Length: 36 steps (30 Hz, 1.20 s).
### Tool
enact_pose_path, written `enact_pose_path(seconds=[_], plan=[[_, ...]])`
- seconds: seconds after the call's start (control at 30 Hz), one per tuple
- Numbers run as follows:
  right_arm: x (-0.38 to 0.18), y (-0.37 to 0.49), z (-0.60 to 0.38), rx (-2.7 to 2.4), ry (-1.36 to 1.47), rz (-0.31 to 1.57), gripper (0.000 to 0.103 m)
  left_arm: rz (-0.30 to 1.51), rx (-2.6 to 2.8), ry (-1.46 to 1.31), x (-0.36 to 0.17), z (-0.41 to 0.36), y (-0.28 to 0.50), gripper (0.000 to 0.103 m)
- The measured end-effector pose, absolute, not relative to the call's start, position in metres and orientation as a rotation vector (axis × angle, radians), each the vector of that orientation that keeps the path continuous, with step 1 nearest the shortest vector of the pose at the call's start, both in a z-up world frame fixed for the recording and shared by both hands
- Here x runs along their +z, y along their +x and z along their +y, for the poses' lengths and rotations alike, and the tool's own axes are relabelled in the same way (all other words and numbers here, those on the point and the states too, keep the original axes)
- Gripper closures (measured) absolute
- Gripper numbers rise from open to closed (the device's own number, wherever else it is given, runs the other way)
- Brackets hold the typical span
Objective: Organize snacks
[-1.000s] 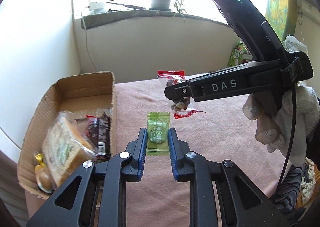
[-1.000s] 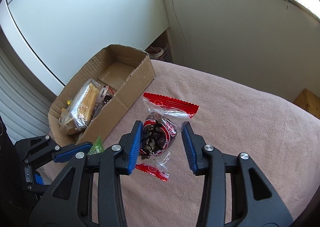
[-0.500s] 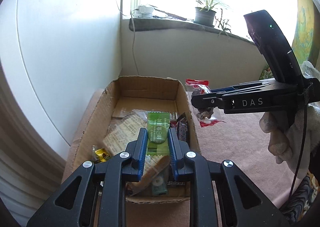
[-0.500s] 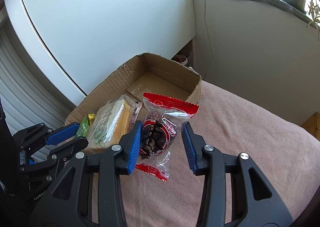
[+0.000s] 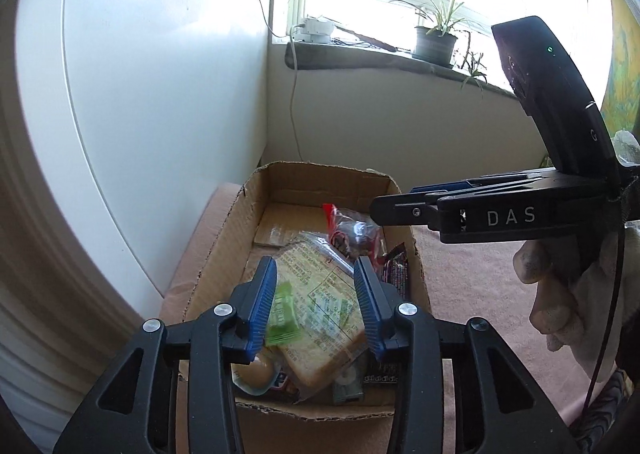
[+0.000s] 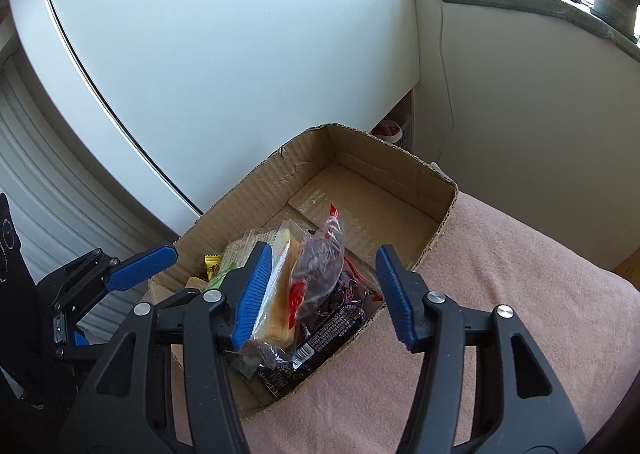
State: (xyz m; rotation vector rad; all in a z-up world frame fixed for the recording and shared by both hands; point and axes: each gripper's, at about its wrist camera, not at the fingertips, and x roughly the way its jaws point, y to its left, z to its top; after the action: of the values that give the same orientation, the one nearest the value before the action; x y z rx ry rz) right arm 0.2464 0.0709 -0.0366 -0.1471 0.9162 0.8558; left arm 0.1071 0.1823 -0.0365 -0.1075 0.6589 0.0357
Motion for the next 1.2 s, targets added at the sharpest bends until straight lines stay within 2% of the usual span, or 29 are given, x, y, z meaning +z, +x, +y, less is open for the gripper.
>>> enact_pose_path(seconds=[0.2, 0.3, 0.37, 0.47, 0.53, 0.57, 0.73, 1.2], plan=[[-0.024, 0.232, 0.056, 0.850, -0.141, 0.885, 0.046, 0.638, 0.046, -0.107, -0.026, 0.178, 0.092, 0.063], [-0.018, 0.220, 0.047, 0.846, -0.144, 0.863, 0.044, 0.617, 0.053, -0.113, -0.019, 0.173, 0.080, 0.039], [-0.013, 0.210, 0.039, 0.836, -0.149, 0.831, 0.031, 0.605, 0.060, -0.117, -0.015, 0.169, 0.072, 0.038], [-0.007, 0.196, 0.026, 0.828, -0.145, 0.792, 0.026, 0.592, 0.073, -0.122, -0.010, 0.163, 0.060, 0.035], [-0.004, 0.189, 0.018, 0.816, -0.146, 0.770, 0.020, 0.581, 0.089, -0.124, -0.006, 0.159, 0.051, 0.024], [-0.003, 0.184, 0.014, 0.804, -0.148, 0.755, 0.015, 0.578, 0.100, -0.119, -0.005, 0.157, 0.047, 0.023], [0.003, 0.162, -0.006, 0.746, -0.173, 0.683, 0.005, 0.566, 0.150, -0.125, -0.001, 0.154, 0.032, 0.023], [0.001, 0.136, -0.035, 0.668, -0.232, 0.628, 0.004, 0.588, 0.190, -0.143, -0.003, 0.151, 0.022, 0.022]])
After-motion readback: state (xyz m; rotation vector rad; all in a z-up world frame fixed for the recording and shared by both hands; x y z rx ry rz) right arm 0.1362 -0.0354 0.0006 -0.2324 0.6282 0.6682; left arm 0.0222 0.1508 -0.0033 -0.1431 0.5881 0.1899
